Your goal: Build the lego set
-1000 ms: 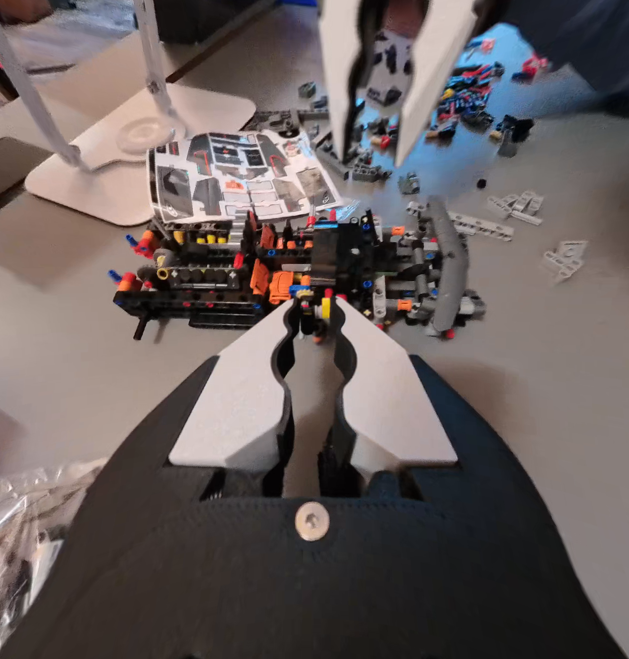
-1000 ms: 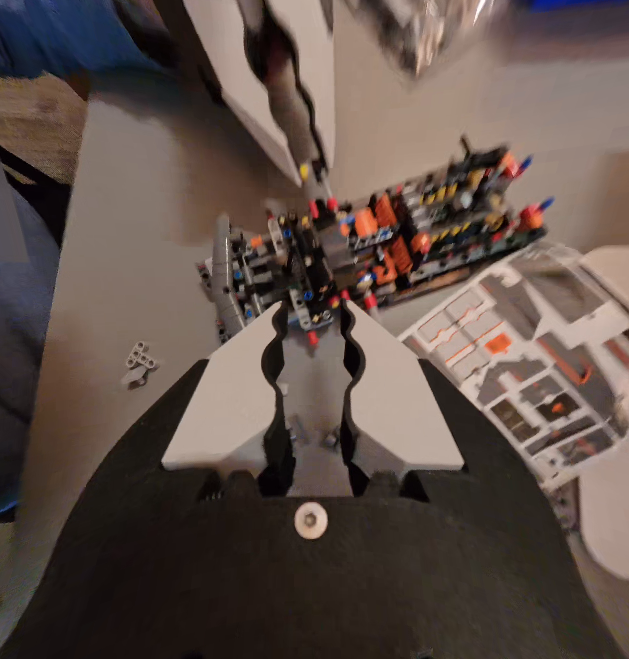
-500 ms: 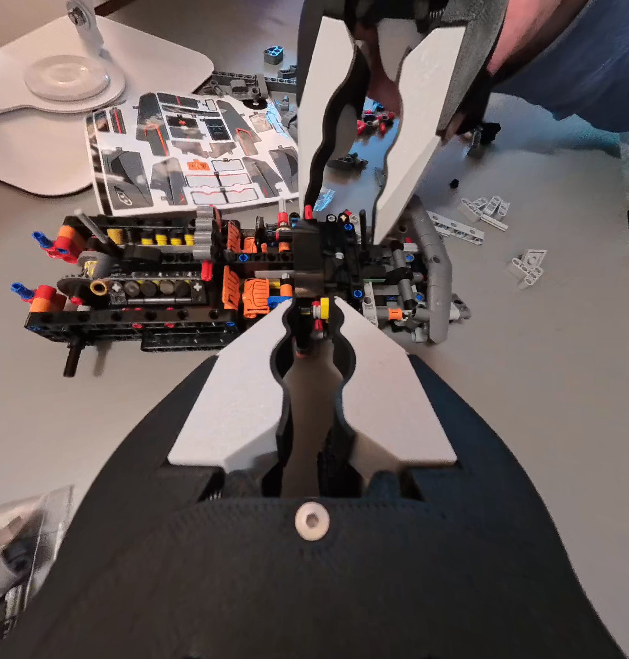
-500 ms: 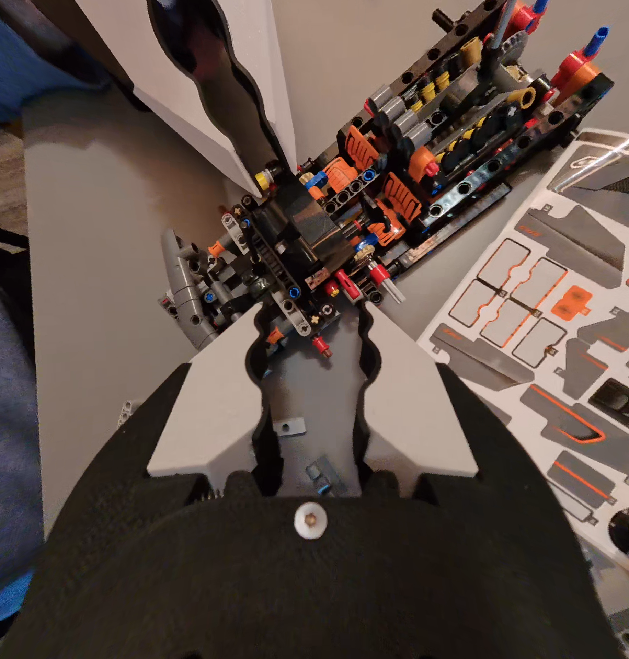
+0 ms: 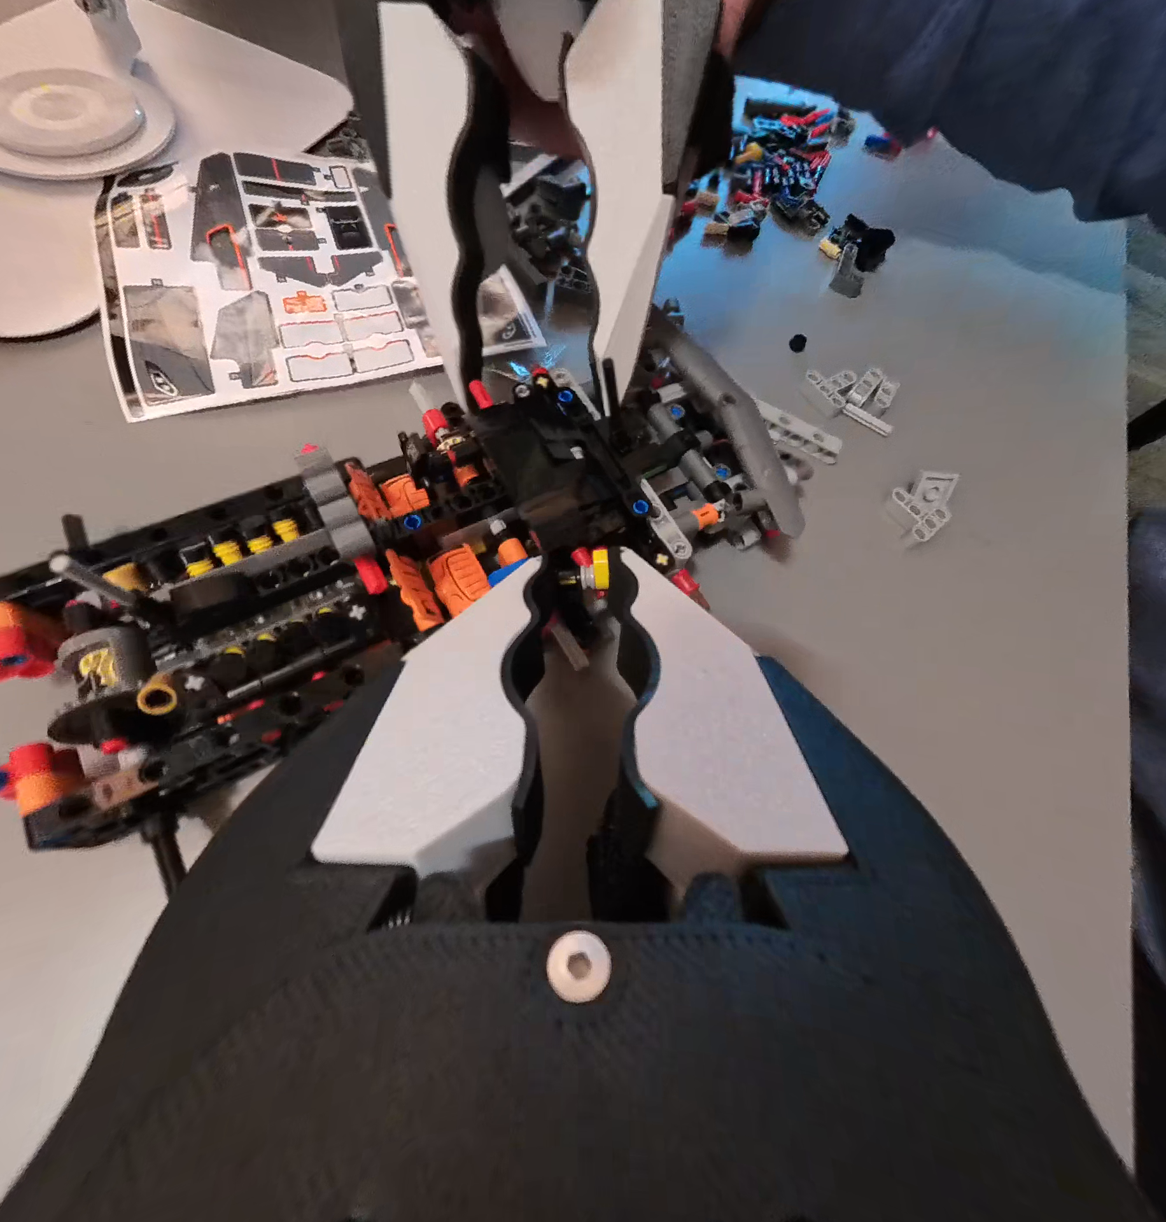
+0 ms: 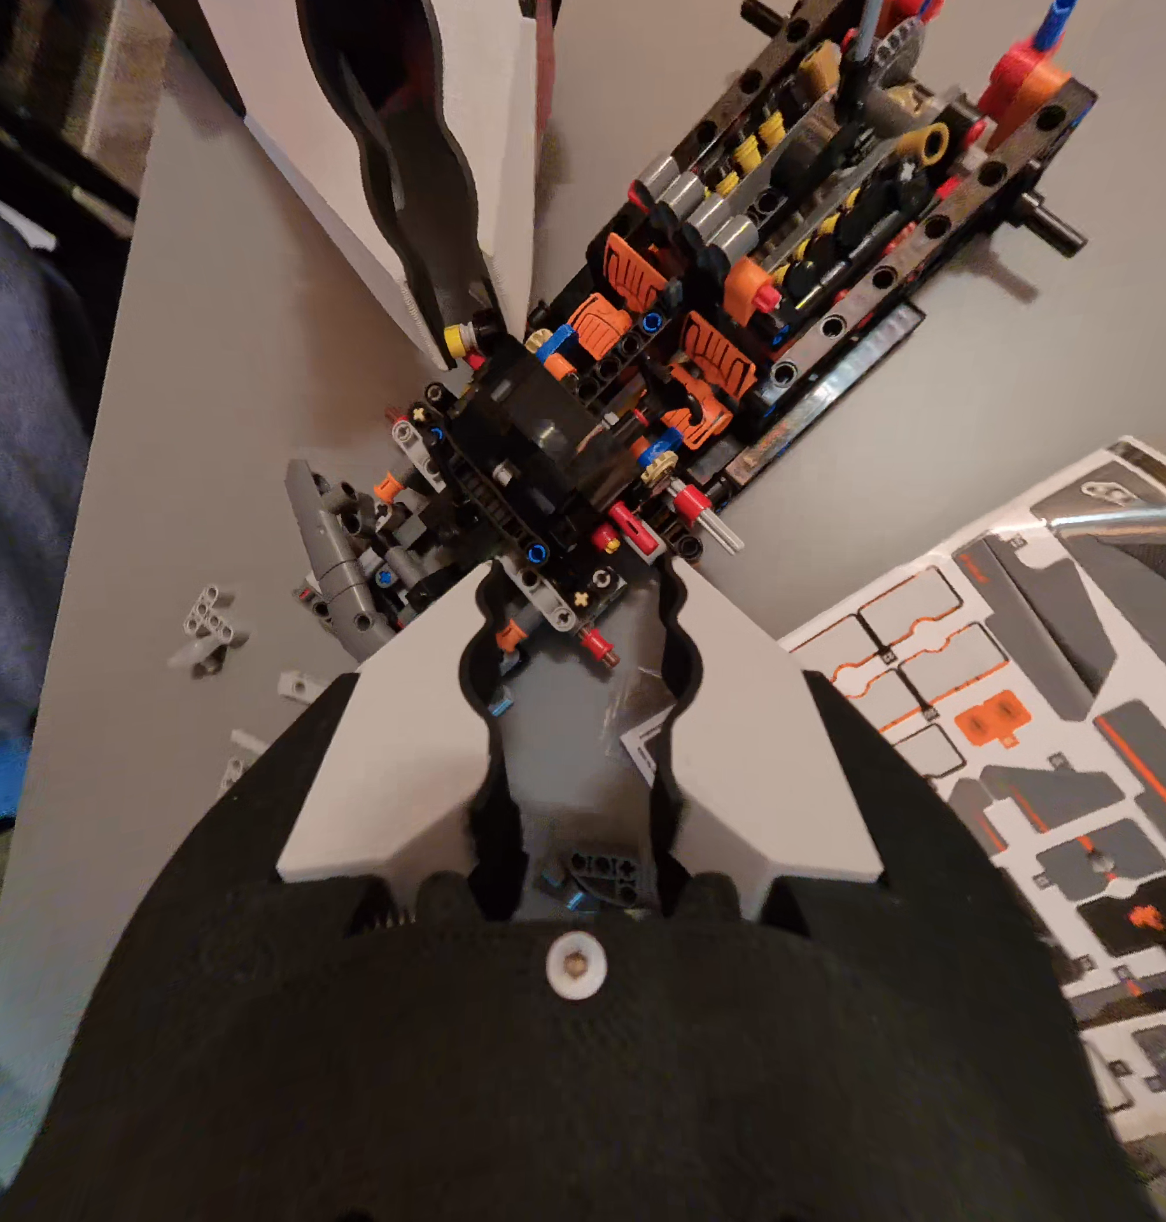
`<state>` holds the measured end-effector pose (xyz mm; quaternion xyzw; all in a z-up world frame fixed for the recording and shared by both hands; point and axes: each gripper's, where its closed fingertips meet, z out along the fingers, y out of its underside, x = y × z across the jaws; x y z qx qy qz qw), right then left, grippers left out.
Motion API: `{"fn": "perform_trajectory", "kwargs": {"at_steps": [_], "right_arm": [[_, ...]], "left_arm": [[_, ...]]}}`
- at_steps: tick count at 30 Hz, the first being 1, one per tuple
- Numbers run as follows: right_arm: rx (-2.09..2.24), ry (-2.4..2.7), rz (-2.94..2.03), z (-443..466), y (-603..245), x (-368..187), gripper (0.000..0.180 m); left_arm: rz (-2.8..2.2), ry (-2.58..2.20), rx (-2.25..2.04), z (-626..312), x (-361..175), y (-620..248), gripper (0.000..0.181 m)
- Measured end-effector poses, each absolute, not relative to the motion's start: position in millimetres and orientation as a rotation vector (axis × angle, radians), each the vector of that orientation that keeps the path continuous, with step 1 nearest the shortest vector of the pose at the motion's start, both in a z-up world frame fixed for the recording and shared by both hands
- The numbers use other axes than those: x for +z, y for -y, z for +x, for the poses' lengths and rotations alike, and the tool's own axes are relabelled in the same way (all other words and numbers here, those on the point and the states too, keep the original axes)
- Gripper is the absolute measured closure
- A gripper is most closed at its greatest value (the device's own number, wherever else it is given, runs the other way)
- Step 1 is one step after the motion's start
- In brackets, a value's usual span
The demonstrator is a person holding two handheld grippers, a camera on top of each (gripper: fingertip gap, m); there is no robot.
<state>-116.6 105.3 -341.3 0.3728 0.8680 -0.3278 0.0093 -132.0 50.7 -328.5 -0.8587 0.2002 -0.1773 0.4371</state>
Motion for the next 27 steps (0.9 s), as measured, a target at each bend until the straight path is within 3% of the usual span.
{"fn": "perform_trajectory", "kwargs": {"at_steps": [1,17,23,27], "right_arm": [[-1.010,-2.723,1.117,-116,-106,-341,0.136],[-0.655,-2.885,0.572,-116,-97,-341,0.137],[-0.660,-3.046,0.859,-116,-112,-318,0.124],[-0.861,-3.124,1.197,-108,-103,-274,0.141]], "left_arm": [[-2.133,-0.491,-0.427,-130,-329,-50,0.166],[-2.135,-0.271,-0.386,-106,-329,-37,0.166],[-2.051,-0.263,-0.308,-106,-314,-34,0.166],[-2.003,-0.338,-0.158,-109,-302,-32,0.166]]}}
